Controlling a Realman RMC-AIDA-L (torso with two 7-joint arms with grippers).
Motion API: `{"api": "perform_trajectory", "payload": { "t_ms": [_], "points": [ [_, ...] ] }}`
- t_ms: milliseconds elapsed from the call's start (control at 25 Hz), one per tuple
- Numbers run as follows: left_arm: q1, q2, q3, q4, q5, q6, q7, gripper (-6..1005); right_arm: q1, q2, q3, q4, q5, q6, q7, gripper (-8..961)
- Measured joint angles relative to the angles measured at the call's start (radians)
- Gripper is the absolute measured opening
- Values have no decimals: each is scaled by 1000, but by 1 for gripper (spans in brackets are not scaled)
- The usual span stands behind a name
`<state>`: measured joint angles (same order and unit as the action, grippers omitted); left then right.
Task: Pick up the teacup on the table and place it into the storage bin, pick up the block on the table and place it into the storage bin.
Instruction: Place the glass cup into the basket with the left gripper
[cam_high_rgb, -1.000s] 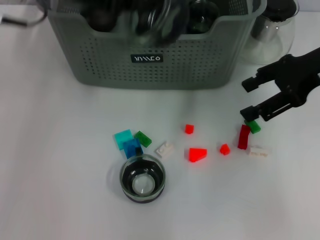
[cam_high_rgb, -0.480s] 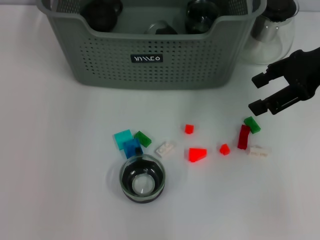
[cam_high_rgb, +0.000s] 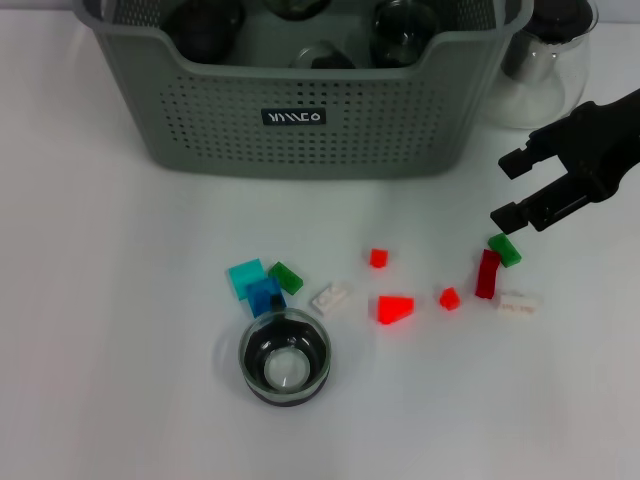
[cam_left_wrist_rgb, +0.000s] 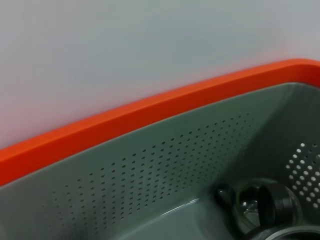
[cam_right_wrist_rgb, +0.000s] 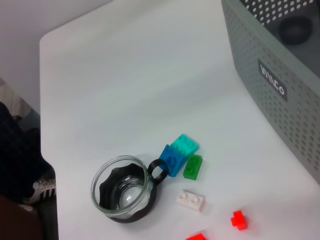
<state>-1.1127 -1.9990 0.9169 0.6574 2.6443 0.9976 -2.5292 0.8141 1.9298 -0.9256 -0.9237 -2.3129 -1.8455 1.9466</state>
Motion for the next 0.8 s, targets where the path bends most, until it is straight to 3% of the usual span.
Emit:
{"api": "perform_trajectory", "payload": {
  "t_ms": [320,800],
  "points": [
    [-1,-21,52,-15,6,-39,-7,36,0,6,-2,0,0,8,-1,915],
    [-11,-63,54,-15,97,-68,-9,38,-6,11,-3,0,-2,21,-9,914]
  ]
}}
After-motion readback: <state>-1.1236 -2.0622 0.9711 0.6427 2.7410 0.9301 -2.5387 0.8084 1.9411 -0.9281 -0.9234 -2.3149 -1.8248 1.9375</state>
